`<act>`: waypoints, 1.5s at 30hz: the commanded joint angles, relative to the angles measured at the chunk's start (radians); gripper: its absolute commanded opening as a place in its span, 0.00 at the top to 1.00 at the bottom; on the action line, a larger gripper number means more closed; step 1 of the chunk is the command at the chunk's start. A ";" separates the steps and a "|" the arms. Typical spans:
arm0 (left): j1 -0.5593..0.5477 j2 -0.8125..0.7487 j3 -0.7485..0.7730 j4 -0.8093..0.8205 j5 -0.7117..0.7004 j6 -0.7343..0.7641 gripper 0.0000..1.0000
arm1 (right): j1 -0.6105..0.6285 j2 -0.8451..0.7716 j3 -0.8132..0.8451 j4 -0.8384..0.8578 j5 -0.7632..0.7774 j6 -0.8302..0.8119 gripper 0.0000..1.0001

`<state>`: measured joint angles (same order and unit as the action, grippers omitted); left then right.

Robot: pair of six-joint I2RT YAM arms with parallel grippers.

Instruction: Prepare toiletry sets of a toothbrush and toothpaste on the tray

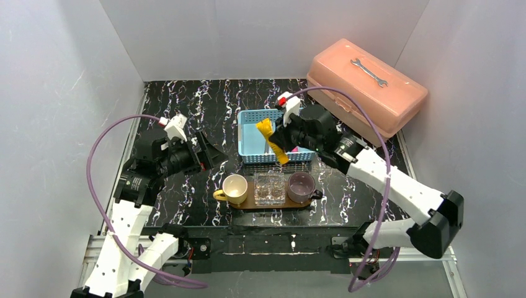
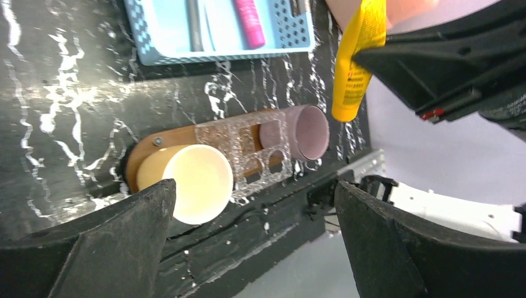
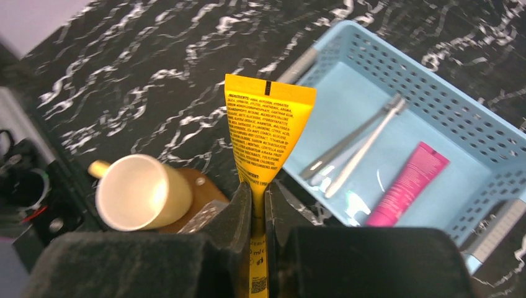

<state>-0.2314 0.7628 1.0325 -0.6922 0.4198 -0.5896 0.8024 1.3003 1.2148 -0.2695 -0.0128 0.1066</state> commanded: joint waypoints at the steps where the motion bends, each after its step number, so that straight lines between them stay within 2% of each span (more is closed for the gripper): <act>1: 0.004 0.024 0.036 0.036 0.186 -0.045 0.01 | 0.063 -0.111 -0.046 0.092 -0.039 -0.022 0.99; 7: 0.005 0.003 0.006 0.100 0.342 -0.080 0.01 | 0.166 -0.196 -0.134 0.219 -0.013 0.117 0.99; 19: 0.004 -0.104 -0.103 0.216 0.481 -0.113 0.01 | 0.404 -0.242 -0.244 0.554 0.267 0.373 0.99; 27: 0.004 -0.169 -0.189 0.357 0.565 -0.189 0.01 | 0.464 -0.215 -0.292 0.775 0.342 0.496 0.99; 36: 0.004 -0.208 -0.221 0.473 0.621 -0.254 0.11 | 0.503 -0.136 -0.289 0.936 0.382 0.566 0.99; 45: 0.004 -0.241 -0.242 0.563 0.665 -0.315 0.29 | 0.515 -0.081 -0.289 1.052 0.400 0.606 0.99</act>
<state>-0.2310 0.5411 0.8043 -0.1963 1.0286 -0.8688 1.3079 1.2171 0.9180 0.6109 0.3473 0.6792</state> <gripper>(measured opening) 0.740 0.133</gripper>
